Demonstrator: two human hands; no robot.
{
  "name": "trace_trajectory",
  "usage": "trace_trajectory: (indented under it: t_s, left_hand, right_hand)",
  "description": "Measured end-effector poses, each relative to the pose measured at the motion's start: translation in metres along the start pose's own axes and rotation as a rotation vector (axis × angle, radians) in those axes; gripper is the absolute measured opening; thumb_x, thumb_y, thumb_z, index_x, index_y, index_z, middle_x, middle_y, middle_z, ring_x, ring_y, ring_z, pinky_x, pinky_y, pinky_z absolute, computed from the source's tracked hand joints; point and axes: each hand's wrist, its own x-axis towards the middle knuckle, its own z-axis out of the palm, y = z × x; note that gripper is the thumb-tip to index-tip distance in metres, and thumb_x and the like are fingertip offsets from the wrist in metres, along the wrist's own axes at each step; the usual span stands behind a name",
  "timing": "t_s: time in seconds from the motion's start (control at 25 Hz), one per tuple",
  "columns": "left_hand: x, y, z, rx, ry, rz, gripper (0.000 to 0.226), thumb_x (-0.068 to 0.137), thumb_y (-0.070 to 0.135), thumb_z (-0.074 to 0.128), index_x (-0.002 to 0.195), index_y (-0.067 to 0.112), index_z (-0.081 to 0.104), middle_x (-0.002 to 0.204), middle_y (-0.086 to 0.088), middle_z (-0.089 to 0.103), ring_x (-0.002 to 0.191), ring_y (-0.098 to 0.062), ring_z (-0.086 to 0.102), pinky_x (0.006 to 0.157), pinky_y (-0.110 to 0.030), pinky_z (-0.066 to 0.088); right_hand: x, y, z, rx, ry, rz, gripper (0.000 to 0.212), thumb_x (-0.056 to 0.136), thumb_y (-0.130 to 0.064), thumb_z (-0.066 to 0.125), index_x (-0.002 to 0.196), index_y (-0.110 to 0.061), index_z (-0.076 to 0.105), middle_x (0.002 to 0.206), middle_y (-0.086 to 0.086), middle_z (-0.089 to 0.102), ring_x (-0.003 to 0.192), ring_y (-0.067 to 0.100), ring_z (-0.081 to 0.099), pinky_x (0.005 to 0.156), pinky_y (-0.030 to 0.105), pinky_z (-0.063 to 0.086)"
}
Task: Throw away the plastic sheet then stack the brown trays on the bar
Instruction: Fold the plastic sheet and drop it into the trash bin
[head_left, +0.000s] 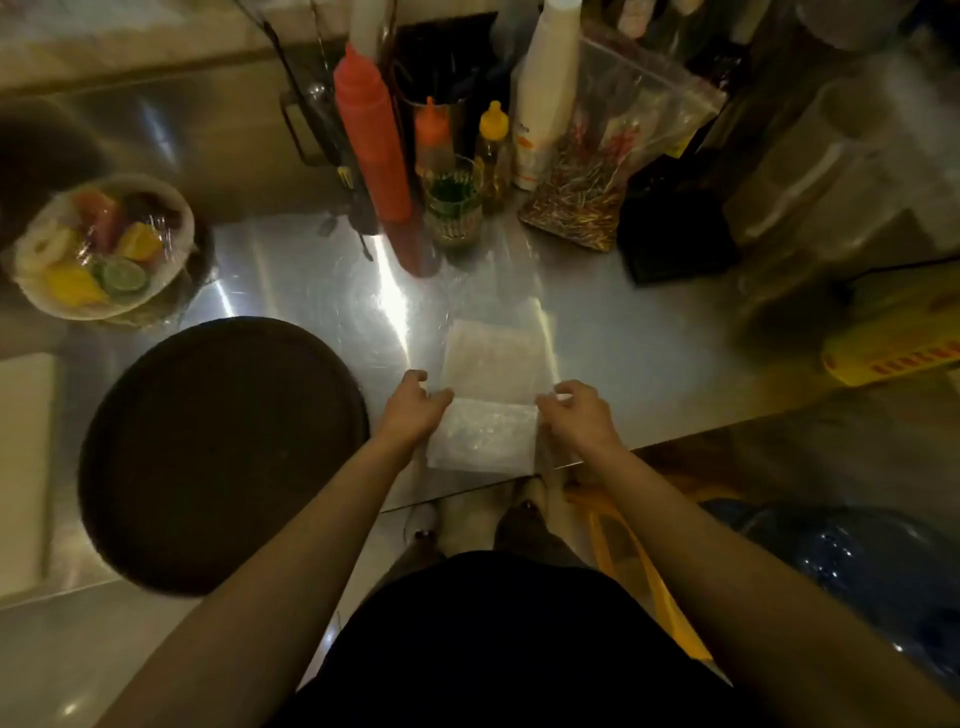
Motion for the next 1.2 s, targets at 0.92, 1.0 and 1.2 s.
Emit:
trace_trajectory:
  t_s: [0.92, 1.0, 1.2]
  left_hand:
    - [-0.038, -0.007, -0.043, -0.567, 0.133, -0.015, 0.009, 0.093, 0.01, 0.059, 0.098, 0.01, 0.067, 0.103, -0.014, 0.064, 0.088, -0.023, 0.062, 0.067, -0.03, 0.051]
    - [-0.049, -0.004, -0.063, -0.582, 0.137, 0.033, 0.01, 0.093, 0.011, 0.059, 0.099, 0.01, 0.067, 0.102, -0.01, 0.065, 0.088, -0.022, 0.064, 0.068, -0.029, 0.053]
    - [-0.07, 0.004, -0.111, -0.643, 0.123, 0.142, 0.023, 0.093, 0.012, 0.059, 0.114, 0.011, 0.066, 0.113, -0.007, 0.067, 0.103, -0.022, 0.066, 0.078, -0.032, 0.057]
  right_hand:
    - [-0.001, -0.062, 0.011, 0.32, -0.215, -0.117, 0.01, 0.09, -0.012, 0.059, 0.094, -0.014, 0.068, 0.086, 0.007, 0.066, 0.077, 0.022, 0.061, 0.066, 0.029, 0.05]
    - [-0.008, -0.077, 0.016, 0.342, -0.25, -0.152, 0.014, 0.092, -0.016, 0.059, 0.101, -0.014, 0.069, 0.093, 0.006, 0.068, 0.086, 0.025, 0.064, 0.073, 0.035, 0.055]
    - [-0.031, -0.118, 0.02, 0.432, -0.358, -0.215, 0.025, 0.092, -0.013, 0.057, 0.116, -0.014, 0.065, 0.104, 0.008, 0.067, 0.087, 0.025, 0.065, 0.068, 0.031, 0.056]
